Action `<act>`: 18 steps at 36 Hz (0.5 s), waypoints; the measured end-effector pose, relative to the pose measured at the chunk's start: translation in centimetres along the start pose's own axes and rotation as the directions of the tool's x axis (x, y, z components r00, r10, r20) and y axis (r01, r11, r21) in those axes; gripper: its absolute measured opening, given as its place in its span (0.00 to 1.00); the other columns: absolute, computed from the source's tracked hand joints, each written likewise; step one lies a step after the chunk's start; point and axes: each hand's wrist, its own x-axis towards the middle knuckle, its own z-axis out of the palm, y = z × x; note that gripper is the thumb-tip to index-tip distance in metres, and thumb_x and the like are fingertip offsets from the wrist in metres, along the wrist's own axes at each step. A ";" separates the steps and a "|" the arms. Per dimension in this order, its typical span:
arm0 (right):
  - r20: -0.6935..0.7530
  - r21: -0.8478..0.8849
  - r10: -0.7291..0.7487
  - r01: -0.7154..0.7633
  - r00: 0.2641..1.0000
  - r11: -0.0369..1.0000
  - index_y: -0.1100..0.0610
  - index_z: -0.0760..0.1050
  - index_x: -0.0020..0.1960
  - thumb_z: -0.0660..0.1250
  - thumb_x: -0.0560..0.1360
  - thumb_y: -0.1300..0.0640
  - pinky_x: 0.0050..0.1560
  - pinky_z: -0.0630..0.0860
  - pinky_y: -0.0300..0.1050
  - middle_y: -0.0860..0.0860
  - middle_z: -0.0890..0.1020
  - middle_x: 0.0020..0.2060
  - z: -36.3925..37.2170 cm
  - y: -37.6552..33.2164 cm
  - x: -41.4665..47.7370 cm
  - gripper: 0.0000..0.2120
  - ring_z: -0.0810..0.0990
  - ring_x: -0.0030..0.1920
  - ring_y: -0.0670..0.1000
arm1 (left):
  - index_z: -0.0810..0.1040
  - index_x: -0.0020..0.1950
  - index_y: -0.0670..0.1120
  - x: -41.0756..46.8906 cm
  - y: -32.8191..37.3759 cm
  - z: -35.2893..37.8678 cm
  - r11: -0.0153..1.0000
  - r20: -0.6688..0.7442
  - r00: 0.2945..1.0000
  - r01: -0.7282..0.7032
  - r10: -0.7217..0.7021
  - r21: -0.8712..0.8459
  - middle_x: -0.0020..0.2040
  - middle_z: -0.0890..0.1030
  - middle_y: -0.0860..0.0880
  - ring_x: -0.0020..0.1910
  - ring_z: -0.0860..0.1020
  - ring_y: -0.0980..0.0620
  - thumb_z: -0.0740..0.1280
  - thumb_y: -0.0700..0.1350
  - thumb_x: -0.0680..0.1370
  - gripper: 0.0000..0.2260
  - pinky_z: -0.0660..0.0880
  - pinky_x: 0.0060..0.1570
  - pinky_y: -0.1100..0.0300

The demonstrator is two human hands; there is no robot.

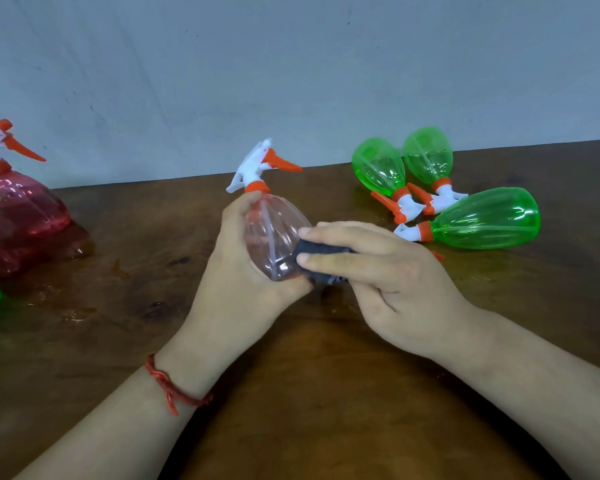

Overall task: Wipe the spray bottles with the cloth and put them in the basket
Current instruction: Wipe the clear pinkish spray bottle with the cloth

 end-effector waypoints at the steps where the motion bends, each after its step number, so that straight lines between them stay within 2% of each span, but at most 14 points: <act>1: 0.006 0.001 -0.007 0.007 1.000 1.000 0.56 0.84 0.66 0.60 0.75 0.77 0.70 0.76 0.51 0.50 0.80 0.70 0.0 0.0 0.0 0.28 0.77 0.71 0.53 | 0.65 0.79 0.56 0.1 -0.1 -0.1 1.000 -0.006 1.000 0.020 -0.020 -0.002 0.70 0.76 0.60 0.69 0.79 0.56 0.88 0.48 0.65 0.48 0.80 0.65 0.61; 3: 0.011 0.000 -0.003 0.003 1.000 1.000 0.55 0.84 0.67 0.60 0.75 0.77 0.71 0.75 0.48 0.49 0.80 0.70 0.1 -0.1 0.0 0.29 0.77 0.72 0.51 | 0.65 0.79 0.57 0.2 -0.3 -0.2 0.999 0.000 0.999 0.042 -0.042 -0.010 0.71 0.77 0.58 0.69 0.79 0.54 0.88 0.48 0.65 0.48 0.80 0.66 0.56; 5: -0.012 0.033 0.034 -0.033 0.999 0.999 0.55 0.83 0.68 0.60 0.75 0.76 0.71 0.75 0.46 0.48 0.79 0.71 0.1 0.0 0.0 0.29 0.77 0.72 0.49 | 0.65 0.79 0.56 0.2 -0.1 -0.3 0.999 0.009 1.000 0.030 -0.030 -0.026 0.71 0.77 0.58 0.69 0.79 0.55 0.88 0.47 0.65 0.48 0.80 0.65 0.60; 10: -0.089 0.223 0.258 -0.233 0.962 0.946 0.54 0.79 0.73 0.58 0.79 0.77 0.74 0.68 0.36 0.43 0.78 0.72 0.0 0.3 0.2 0.30 0.72 0.74 0.39 | 0.65 0.80 0.54 -0.3 0.7 0.2 0.996 0.106 0.994 -0.030 0.038 -0.079 0.72 0.76 0.59 0.72 0.78 0.54 0.87 0.42 0.67 0.48 0.79 0.66 0.60; 12: -0.089 0.341 0.383 -0.333 0.920 0.879 0.51 0.78 0.73 0.59 0.82 0.74 0.74 0.68 0.33 0.39 0.79 0.70 -0.2 0.5 0.5 0.28 0.73 0.73 0.36 | 0.64 0.81 0.54 -0.6 1.1 0.5 0.994 0.154 0.986 -0.042 0.058 -0.102 0.73 0.74 0.59 0.72 0.77 0.52 0.87 0.41 0.67 0.49 0.80 0.65 0.59; 14: -0.055 0.485 0.495 -0.410 0.867 0.772 0.49 0.79 0.72 0.59 0.84 0.71 0.74 0.69 0.36 0.37 0.81 0.68 -0.5 0.5 0.9 0.25 0.75 0.71 0.36 | 0.63 0.81 0.55 -1.0 1.4 0.6 0.991 0.205 0.975 -0.056 0.081 -0.124 0.75 0.73 0.57 0.74 0.76 0.50 0.87 0.42 0.67 0.50 0.80 0.67 0.55; 16: -0.035 0.574 0.539 -0.425 0.841 0.700 0.48 0.80 0.71 0.59 0.84 0.72 0.73 0.70 0.37 0.37 0.82 0.66 -0.8 0.3 1.1 0.25 0.76 0.70 0.37 | 0.62 0.82 0.55 -1.2 1.5 0.7 0.984 0.244 0.965 -0.058 0.100 -0.171 0.76 0.72 0.55 0.75 0.76 0.48 0.87 0.41 0.66 0.51 0.80 0.68 0.51; 18: -0.041 0.602 0.550 -0.419 0.834 0.680 0.48 0.80 0.70 0.59 0.84 0.72 0.71 0.72 0.36 0.37 0.83 0.64 -1.0 0.1 1.2 0.25 0.78 0.69 0.38 | 0.62 0.82 0.54 -1.1 1.6 0.7 0.971 0.273 0.958 -0.019 0.086 -0.239 0.77 0.72 0.54 0.75 0.75 0.48 0.86 0.38 0.66 0.52 0.80 0.69 0.50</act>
